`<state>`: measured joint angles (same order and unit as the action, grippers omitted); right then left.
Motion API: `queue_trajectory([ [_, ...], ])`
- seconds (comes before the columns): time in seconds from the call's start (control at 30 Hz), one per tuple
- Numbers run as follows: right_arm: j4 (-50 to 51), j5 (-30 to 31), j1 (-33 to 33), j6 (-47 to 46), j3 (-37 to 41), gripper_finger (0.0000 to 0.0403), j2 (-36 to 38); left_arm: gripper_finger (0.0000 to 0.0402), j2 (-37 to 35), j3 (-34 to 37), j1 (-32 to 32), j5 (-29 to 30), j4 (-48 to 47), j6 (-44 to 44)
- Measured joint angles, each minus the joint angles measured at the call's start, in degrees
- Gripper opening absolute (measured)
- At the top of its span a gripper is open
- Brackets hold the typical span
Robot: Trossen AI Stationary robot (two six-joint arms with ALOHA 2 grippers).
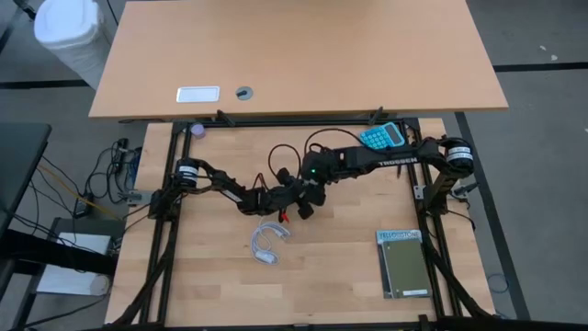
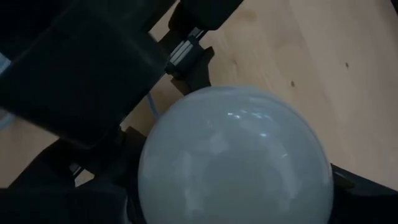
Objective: Screw lightbulb
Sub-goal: Insert the lightbulb into the socket
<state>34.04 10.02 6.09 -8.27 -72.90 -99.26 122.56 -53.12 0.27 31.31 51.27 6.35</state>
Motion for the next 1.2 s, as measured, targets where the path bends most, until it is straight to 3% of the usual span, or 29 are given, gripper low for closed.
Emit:
queue_trajectory([
  [0.4, -3.4, 3.3, -0.7, -13.1, -0.1, 0.0259, -2.6, 0.0195, 0.0, 0.0, -0.1, 1.0, -0.4, 0.4],
  [1.2, -1.5, 12.0, -4.4, -25.6, 0.0, 0.0259, -2.7, 0.0195, -0.1, 0.0, -0.1, 1.5, -0.6, 1.6],
])
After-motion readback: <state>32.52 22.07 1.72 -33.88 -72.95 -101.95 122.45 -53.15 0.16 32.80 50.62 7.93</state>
